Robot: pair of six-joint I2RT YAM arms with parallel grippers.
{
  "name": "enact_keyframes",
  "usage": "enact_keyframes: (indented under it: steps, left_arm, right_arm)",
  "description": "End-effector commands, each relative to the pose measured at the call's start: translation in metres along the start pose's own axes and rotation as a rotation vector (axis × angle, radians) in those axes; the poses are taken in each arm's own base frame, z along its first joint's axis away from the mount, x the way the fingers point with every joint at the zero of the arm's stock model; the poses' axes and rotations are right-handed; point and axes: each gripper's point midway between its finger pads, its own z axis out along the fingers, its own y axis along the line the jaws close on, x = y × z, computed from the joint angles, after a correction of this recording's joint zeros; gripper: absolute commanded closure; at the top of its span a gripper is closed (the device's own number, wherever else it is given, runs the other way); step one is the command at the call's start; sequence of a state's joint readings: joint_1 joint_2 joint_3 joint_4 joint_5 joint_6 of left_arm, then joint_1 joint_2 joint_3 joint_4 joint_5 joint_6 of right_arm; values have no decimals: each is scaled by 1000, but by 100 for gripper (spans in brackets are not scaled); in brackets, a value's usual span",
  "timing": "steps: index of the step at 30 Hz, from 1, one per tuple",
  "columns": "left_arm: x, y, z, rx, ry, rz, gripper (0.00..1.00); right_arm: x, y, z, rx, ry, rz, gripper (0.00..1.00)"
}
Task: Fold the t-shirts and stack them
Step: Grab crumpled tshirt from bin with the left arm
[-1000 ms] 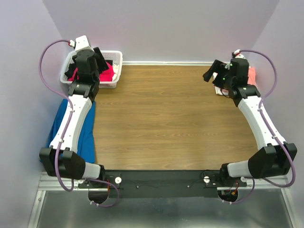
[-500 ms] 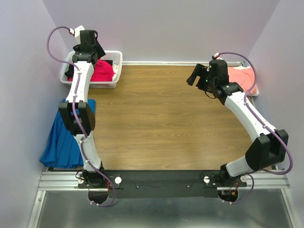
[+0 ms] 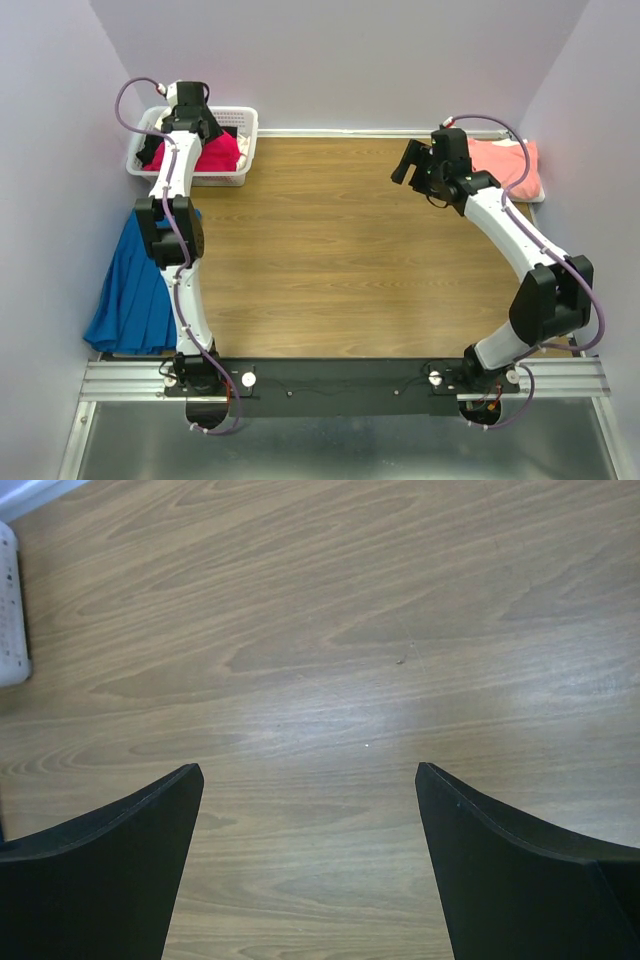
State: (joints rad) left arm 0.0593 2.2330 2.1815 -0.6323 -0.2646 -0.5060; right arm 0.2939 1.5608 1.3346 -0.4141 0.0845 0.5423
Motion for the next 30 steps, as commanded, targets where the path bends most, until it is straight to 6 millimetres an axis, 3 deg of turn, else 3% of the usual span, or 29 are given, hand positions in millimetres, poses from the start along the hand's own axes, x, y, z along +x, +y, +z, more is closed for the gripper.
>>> enact_keyframes:
  steps: [1, 5, 9, 10, 11, 13, 14, 15, 19, 25, 30]
  left_arm:
    - [-7, 21, 24, -68, -37, -14, 25]
    - [0, 29, 45, -73, -25, -31, 25]
    - [-1, 32, 54, -63, -21, -47, 36]
    - [-2, 34, 55, -65, -21, -53, 44]
    - [-5, 33, 55, -57, -27, -60, 64]
    - [-7, 33, 54, -50, -33, -64, 81]
    - [-10, 31, 52, -39, -36, -67, 95]
    - [-13, 30, 50, -33, -41, -70, 100]
    - [-21, 25, 38, -2, -50, -83, 100]
    - [-44, 9, -11, 86, -87, -89, 100]
    - [-63, -30, -86, 280, -112, -82, 100]
  right_arm:
    - [-11, 4, 0, 16, -22, -5, 4]
    - [-15, 6, 6, 22, -15, -25, 4]
    - [-18, 8, 11, 32, 1, -24, 4]
    - [-19, 7, 12, 42, 4, -23, 4]
    - [-18, 6, 12, 50, 5, -22, 4]
    - [-16, 4, 13, 59, 11, -22, 4]
    - [-18, 3, 13, 63, 6, -21, 4]
    - [-17, 3, 12, 64, 7, -22, 4]
    - [-14, 1, 13, 68, 15, -20, 4]
    - [-9, -5, 11, 91, 13, -6, 4]
    - [-29, -11, -1, 139, -58, 1, 4]
